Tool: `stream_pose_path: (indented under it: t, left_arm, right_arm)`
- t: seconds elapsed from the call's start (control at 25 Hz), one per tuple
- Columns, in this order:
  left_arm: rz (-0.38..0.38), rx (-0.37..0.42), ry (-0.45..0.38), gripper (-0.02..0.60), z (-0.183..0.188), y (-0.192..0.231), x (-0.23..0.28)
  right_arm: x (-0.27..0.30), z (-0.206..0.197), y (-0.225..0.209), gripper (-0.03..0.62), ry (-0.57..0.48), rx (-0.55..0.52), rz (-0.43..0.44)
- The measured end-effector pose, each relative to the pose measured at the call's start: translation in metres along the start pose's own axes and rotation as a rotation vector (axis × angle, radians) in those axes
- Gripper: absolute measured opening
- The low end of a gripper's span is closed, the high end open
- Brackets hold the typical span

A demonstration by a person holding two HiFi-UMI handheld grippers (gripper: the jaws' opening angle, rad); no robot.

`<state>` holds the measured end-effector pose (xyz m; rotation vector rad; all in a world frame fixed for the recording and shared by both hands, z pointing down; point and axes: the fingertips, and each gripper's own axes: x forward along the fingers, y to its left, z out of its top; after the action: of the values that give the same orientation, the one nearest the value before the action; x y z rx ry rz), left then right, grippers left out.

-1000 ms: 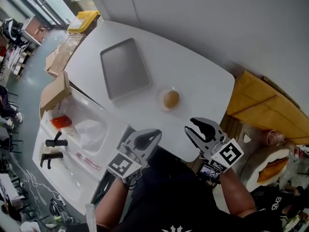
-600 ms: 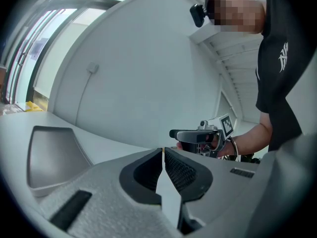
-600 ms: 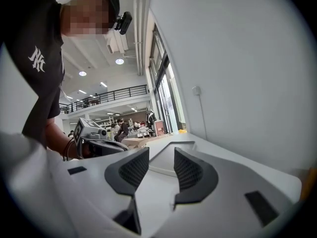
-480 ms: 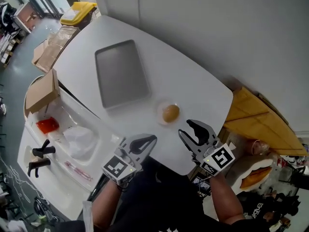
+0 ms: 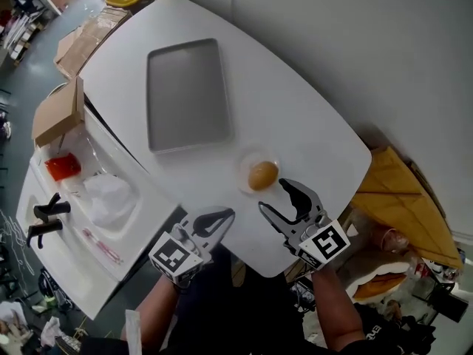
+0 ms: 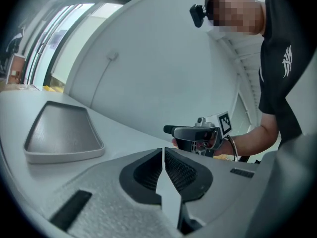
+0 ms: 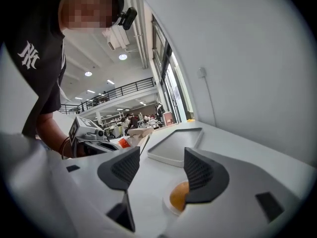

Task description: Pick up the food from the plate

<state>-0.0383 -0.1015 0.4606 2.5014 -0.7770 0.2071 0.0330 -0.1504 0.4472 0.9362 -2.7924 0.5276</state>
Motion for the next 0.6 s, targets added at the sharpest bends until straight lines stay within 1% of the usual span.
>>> stream_pose_path:
  t: [0.08, 0.24, 0.4, 0.6]
  left_arm:
    - [0.019, -0.014, 0.008, 0.018, -0.009, 0.003, 0.007]
    - [0.058, -0.050, 0.017, 0.018, -0.029, 0.010, 0.012]
    - [0.084, -0.072, 0.020, 0.018, -0.048, 0.020, 0.012]
    - [0.093, -0.065, 0.027, 0.018, -0.062, 0.031, 0.016]
  right_arm:
    - [0.002, -0.012, -0.010, 0.254, 0.011, -0.005, 0.008]
    - [0.015, -0.040, -0.031, 0.270, 0.061, -0.017, -0.003]
    - [0.031, -0.052, -0.043, 0.291, 0.077, -0.082, -0.021]
    - [0.046, -0.068, -0.052, 0.302, 0.098, -0.113, -0.010]
